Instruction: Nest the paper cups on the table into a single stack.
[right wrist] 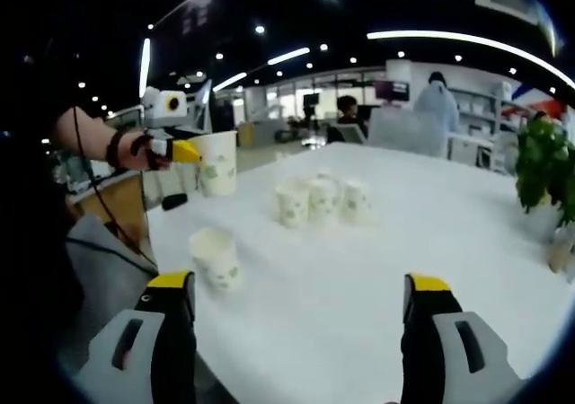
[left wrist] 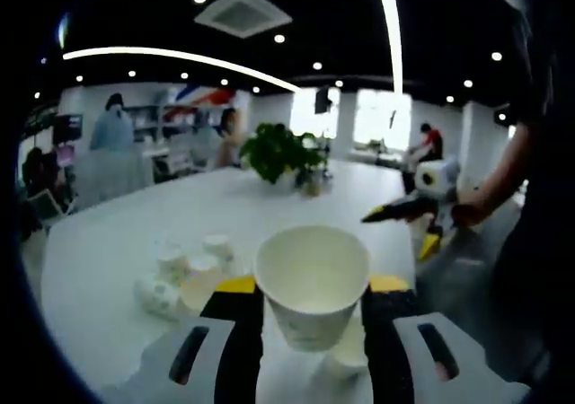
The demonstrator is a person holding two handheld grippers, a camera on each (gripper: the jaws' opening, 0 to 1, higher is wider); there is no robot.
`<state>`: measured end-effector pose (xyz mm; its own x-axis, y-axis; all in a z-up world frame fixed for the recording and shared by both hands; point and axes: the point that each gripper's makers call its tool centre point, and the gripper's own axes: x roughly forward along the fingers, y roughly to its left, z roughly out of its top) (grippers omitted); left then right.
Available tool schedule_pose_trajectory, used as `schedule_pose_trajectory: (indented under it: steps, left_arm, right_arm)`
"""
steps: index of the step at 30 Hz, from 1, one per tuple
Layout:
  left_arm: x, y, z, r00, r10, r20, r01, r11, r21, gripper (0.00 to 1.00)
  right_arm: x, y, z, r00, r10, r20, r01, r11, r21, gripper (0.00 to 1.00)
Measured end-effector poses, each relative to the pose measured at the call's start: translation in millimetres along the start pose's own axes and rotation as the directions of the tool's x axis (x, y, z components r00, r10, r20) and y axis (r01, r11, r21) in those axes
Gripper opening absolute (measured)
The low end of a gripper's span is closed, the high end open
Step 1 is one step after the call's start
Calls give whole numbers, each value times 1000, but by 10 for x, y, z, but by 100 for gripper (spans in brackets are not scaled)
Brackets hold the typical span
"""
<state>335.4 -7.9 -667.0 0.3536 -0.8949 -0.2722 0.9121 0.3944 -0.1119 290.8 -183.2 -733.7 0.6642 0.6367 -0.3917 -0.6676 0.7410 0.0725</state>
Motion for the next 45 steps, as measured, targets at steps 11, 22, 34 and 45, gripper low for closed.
schedule_pose_trajectory:
  steps: [11, 22, 34, 45]
  left_arm:
    - [46, -160, -79, 999, -37, 0, 37, 999, -23, 41]
    - [81, -285, -163, 998, -56, -1, 56, 998, -35, 41]
    - [133, -355, -251, 998, -66, -11, 66, 997, -46, 42]
    - [191, -408, -415, 996, -77, -33, 75, 996, -52, 42]
  right_arm:
    - [-12, -4, 10, 1000, -3, -1, 3, 1000, -2, 94]
    - [-21, 21, -24, 1000, 0, -6, 0, 1000, 2, 94]
    - [-56, -1, -43, 1000, -7, -9, 7, 1000, 6, 94]
    - [-65, -1, -55, 1000, -5, -17, 5, 1000, 2, 93]
